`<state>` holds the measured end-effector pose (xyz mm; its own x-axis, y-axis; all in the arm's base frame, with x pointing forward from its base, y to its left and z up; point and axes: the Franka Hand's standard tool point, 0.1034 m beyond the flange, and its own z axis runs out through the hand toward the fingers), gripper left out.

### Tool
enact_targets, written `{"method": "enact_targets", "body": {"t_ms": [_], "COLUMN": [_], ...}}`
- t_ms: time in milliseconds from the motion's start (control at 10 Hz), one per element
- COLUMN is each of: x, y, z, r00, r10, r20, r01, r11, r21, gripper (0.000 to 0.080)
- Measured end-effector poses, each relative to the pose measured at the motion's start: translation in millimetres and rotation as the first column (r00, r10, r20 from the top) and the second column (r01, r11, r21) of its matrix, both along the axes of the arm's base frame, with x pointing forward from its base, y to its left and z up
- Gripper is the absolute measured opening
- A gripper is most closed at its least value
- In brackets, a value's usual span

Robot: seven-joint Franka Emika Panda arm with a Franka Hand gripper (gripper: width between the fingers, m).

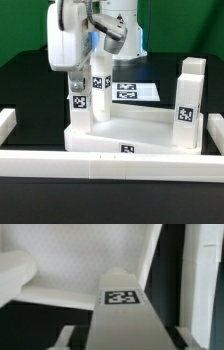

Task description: Assemble desk

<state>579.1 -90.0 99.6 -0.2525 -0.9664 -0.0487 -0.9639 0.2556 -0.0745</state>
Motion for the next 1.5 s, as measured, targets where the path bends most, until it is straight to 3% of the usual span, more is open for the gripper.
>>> {"method": "enact_targets", "body": {"t_ms": [300, 600, 800, 1100, 1500], "x": [0.8, 1.9, 4.7, 7.7, 7.6], "y": [0.5, 0.6, 4.1, 7.1, 6.8], "z": [-0.4, -0.5, 1.4, 2.7, 2.7], "r00": [0.958, 0.951, 0.976, 0.999, 0.959], "r10": [-0.286, -0.31, -0.217, 0.031, 0.279], "r20": [0.003, 0.011, 0.008, 0.03, 0.041], "r01": [0.285, 0.309, 0.216, -0.032, -0.279], "r11": [0.956, 0.949, 0.974, 0.999, 0.96], "r21": [0.065, 0.072, 0.066, 0.031, 0.0], "gripper": [0.029, 0.0291, 0.0602, 0.0647, 0.0649]}}
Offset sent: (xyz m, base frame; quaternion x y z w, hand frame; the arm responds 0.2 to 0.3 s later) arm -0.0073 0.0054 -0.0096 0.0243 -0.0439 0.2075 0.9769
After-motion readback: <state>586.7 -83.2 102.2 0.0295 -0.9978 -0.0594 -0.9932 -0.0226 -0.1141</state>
